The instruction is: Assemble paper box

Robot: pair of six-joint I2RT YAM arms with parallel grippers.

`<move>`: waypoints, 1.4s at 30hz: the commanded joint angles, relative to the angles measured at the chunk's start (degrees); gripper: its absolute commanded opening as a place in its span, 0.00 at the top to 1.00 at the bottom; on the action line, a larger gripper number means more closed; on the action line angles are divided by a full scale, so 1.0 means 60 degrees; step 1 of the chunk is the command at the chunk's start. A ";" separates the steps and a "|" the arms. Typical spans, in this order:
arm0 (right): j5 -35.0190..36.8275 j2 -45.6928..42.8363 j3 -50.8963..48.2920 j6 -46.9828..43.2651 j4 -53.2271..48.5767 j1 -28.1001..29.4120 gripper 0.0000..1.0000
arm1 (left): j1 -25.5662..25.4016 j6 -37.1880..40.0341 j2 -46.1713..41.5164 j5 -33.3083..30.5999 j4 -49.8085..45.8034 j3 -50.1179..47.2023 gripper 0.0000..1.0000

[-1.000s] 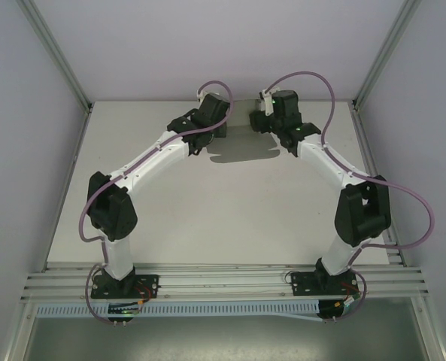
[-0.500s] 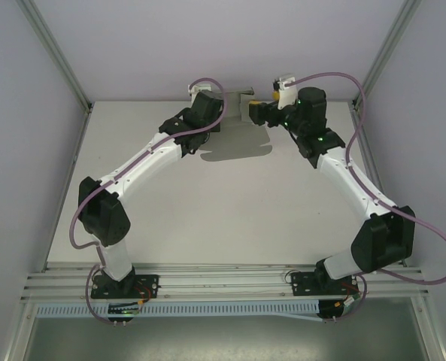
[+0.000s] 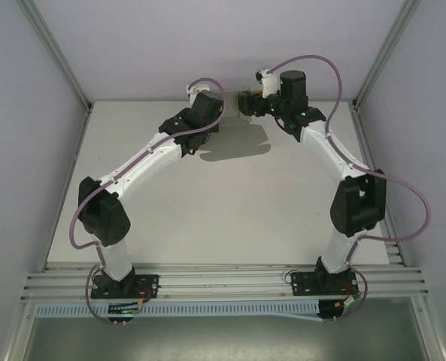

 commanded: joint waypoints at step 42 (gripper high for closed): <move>0.6191 0.0786 0.1304 0.0362 -0.3507 0.0492 0.88 | -0.0062 -0.0331 0.0287 -0.0996 -0.0884 0.1117 1.00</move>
